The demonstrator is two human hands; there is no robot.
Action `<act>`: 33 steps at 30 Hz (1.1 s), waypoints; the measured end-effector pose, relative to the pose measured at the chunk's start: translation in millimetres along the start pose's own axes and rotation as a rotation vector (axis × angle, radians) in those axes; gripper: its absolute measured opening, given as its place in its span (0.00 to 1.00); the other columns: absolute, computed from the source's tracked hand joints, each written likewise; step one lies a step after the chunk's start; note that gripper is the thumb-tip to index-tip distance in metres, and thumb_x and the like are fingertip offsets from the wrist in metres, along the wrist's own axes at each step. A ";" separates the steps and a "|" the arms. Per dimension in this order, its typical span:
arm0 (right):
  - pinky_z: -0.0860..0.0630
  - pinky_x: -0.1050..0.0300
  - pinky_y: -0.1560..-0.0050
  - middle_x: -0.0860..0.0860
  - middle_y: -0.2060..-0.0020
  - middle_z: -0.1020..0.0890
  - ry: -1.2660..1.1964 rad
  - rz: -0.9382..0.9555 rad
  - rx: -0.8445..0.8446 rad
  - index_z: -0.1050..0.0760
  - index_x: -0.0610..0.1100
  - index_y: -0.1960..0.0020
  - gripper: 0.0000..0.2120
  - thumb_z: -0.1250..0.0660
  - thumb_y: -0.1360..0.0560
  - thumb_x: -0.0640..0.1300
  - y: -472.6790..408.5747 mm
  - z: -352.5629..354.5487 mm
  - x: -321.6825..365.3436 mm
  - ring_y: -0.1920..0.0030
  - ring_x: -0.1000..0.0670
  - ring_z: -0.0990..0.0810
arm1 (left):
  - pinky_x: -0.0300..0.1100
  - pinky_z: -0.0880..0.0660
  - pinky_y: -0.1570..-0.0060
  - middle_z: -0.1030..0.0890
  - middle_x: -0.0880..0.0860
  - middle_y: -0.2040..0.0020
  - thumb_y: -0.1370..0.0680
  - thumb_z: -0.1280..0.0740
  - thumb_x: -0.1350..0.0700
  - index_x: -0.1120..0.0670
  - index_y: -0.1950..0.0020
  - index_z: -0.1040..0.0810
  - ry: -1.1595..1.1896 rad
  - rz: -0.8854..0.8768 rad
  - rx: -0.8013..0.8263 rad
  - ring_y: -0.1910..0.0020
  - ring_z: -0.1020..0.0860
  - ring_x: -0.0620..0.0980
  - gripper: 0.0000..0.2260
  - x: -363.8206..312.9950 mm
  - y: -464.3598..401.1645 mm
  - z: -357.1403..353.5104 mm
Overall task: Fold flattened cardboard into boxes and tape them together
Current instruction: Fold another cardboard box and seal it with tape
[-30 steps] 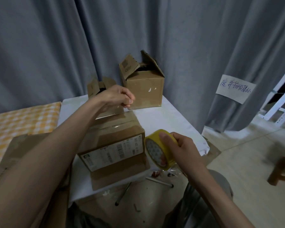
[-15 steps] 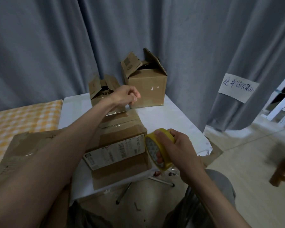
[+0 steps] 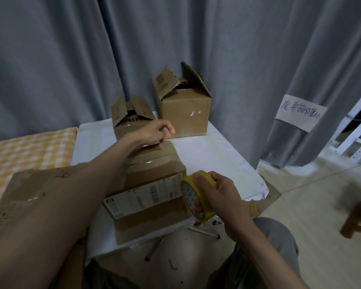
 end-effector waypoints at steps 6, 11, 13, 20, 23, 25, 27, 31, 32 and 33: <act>0.27 0.70 0.74 0.61 0.70 0.17 -0.113 -0.058 0.090 0.22 0.52 0.52 0.09 0.36 0.20 0.55 -1.5 0.6 -7.9 0.70 0.60 0.17 | 0.37 0.30 0.53 0.24 0.51 0.49 0.17 0.42 0.62 0.55 0.38 0.24 -0.021 0.048 0.006 0.51 0.27 0.47 0.12 13.0 0.1 -11.5; 0.26 0.71 0.73 0.69 0.67 0.18 -0.162 -0.060 0.140 0.23 0.55 0.52 0.06 0.36 0.19 0.55 -1.4 -5.8 -16.4 0.66 0.65 0.18 | 0.43 0.37 0.32 0.34 0.55 0.28 0.17 0.41 0.60 0.51 0.21 0.40 -0.282 -0.087 -0.182 0.31 0.33 0.52 0.24 1.7 16.5 -16.8; 0.26 0.71 0.72 0.63 0.67 0.16 -0.197 -0.059 0.164 0.23 0.52 0.51 0.06 0.36 0.19 0.51 -1.2 -9.5 -19.1 0.67 0.61 0.16 | 0.45 0.36 0.31 0.33 0.55 0.30 0.18 0.40 0.61 0.55 0.24 0.35 -0.365 -0.218 -0.344 0.32 0.32 0.52 0.21 -10.2 34.2 -21.2; 0.26 0.73 0.70 0.65 0.67 0.17 -0.221 -0.015 0.155 0.23 0.52 0.51 0.07 0.38 0.18 0.50 -8.9 -18.0 -28.1 0.66 0.65 0.18 | 0.44 0.37 0.27 0.28 0.51 0.28 0.15 0.44 0.52 0.54 0.28 0.27 -0.447 -0.300 -0.329 0.28 0.31 0.48 0.18 -9.9 108.1 -68.2; 0.27 0.72 0.71 0.62 0.68 0.17 -0.192 0.006 0.163 0.23 0.48 0.50 0.07 0.38 0.17 0.48 -20.8 -26.4 -19.4 0.68 0.63 0.18 | 0.42 0.41 0.26 0.35 0.49 0.23 0.15 0.49 0.50 0.53 0.23 0.34 -0.461 -0.252 -0.306 0.24 0.38 0.45 0.21 0.4 103.8 -64.1; 0.27 0.71 0.71 0.59 0.69 0.16 -0.178 0.022 0.159 0.22 0.45 0.50 0.08 0.38 0.17 0.46 -31.4 -31.0 -11.5 0.69 0.62 0.18 | 0.44 0.42 0.25 0.38 0.49 0.21 0.15 0.51 0.48 0.52 0.21 0.38 -0.474 -0.227 -0.278 0.23 0.41 0.44 0.22 6.7 92.6 -57.9; 0.27 0.72 0.70 0.61 0.67 0.16 -0.168 0.025 0.168 0.22 0.46 0.49 0.07 0.38 0.17 0.47 -39.7 -34.7 -7.2 0.67 0.63 0.18 | 0.46 0.42 0.24 0.41 0.48 0.21 0.15 0.52 0.45 0.51 0.21 0.41 -0.484 -0.198 -0.250 0.23 0.43 0.43 0.24 15.4 83.2 -51.9; 0.27 0.74 0.71 0.63 0.68 0.16 -0.145 0.018 0.181 0.22 0.50 0.50 0.07 0.38 0.17 0.48 -44.8 -36.5 -9.9 0.67 0.64 0.18 | 0.48 0.41 0.25 0.43 0.45 0.20 0.18 0.54 0.36 0.48 0.20 0.45 -0.559 -0.185 -0.233 0.22 0.45 0.42 0.29 29.5 76.0 -51.3; 0.28 0.74 0.72 0.64 0.69 0.17 -0.128 0.026 0.161 0.22 0.51 0.52 0.07 0.38 0.17 0.48 -45.3 -34.9 -10.9 0.68 0.65 0.18 | 0.48 0.41 0.25 0.44 0.44 0.20 0.19 0.55 0.34 0.47 0.20 0.45 -0.565 -0.186 -0.234 0.22 0.45 0.42 0.31 30.8 75.6 -52.2; 0.28 0.74 0.73 0.64 0.70 0.17 -0.114 0.034 0.135 0.22 0.51 0.53 0.08 0.37 0.18 0.49 -44.9 -33.1 -9.9 0.69 0.65 0.19 | 0.47 0.41 0.25 0.44 0.43 0.20 0.20 0.57 0.32 0.46 0.20 0.46 -0.567 -0.186 -0.232 0.22 0.45 0.41 0.32 31.4 74.8 -53.0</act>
Point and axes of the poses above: each hand's wrist, its own y-axis away from the middle knuckle, its own z-axis out of the back of the hand, x = y × z, the point moved 3 cm from there along -y, towards the middle knuckle
